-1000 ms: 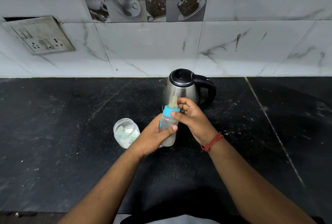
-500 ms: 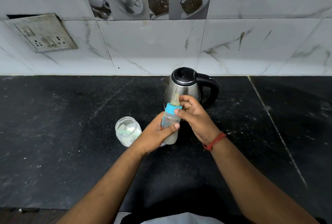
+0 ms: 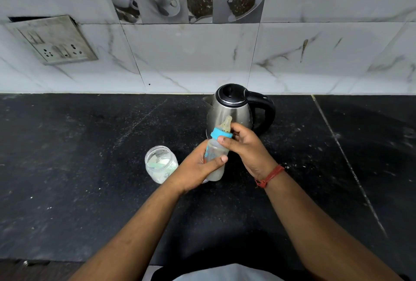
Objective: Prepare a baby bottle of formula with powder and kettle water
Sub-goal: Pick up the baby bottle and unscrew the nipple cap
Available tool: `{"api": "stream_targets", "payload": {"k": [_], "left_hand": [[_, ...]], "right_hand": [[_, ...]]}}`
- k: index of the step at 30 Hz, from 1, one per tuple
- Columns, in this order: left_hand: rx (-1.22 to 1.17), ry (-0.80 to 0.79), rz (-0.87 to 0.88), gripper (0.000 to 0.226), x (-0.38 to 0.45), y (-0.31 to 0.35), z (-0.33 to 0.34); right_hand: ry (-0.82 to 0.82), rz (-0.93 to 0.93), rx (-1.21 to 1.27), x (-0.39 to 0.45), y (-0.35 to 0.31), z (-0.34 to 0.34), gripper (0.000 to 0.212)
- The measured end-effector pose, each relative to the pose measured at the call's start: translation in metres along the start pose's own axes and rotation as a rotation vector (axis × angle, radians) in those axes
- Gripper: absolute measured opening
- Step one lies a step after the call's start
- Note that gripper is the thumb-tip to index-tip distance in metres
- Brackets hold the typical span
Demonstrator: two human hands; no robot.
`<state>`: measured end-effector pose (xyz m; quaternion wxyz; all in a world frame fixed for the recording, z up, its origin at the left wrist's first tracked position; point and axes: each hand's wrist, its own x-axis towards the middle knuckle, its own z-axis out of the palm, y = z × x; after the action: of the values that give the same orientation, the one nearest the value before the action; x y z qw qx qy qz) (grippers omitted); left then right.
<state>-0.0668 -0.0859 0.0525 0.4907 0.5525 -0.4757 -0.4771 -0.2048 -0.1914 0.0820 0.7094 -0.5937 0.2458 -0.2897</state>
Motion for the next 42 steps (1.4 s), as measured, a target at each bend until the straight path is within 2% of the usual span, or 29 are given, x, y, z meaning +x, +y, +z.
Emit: {"api": "stream_targets", "payload": {"k": [3,6,10,13,17,22,25,31,36,42], "left_hand": [[0.018,-0.016,-0.013,0.047,0.0,0.001,0.001],[-0.023,0.059,-0.054,0.062,0.001,-0.004,0.002],[-0.004,0.112,-0.085,0.06,0.004,-0.012,-0.001],[0.082,0.136,-0.054,0.053,0.006,-0.015,-0.001],[0.218,0.211,0.001,0.053,0.013,-0.023,0.001],[0.419,0.284,0.049,0.054,0.026,-0.039,0.007],[0.418,0.242,-0.002,0.06,0.031,-0.044,0.01],[0.471,0.182,-0.057,0.047,0.033,-0.056,0.023],[0.5,0.126,-0.096,0.049,0.035,-0.065,0.028],[0.495,0.113,-0.123,0.051,0.037,-0.072,0.028]], "right_hand": [[0.034,-0.042,0.082,-0.001,-0.001,-0.001,0.03],[0.121,-0.088,0.082,-0.001,-0.003,-0.007,0.029],[0.275,-0.107,-0.131,-0.004,0.003,-0.023,0.036],[0.316,-0.101,-0.425,-0.009,0.018,-0.042,0.038],[0.271,-0.126,-0.93,-0.015,0.039,-0.061,0.046],[0.178,-0.044,-1.222,-0.022,0.063,-0.068,0.054],[0.135,0.001,-1.385,-0.023,0.074,-0.069,0.052],[0.035,0.086,-1.562,-0.022,0.08,-0.069,0.053],[0.007,0.175,-1.625,-0.022,0.082,-0.07,0.052],[-0.031,0.182,-1.639,-0.02,0.084,-0.07,0.053]]}}
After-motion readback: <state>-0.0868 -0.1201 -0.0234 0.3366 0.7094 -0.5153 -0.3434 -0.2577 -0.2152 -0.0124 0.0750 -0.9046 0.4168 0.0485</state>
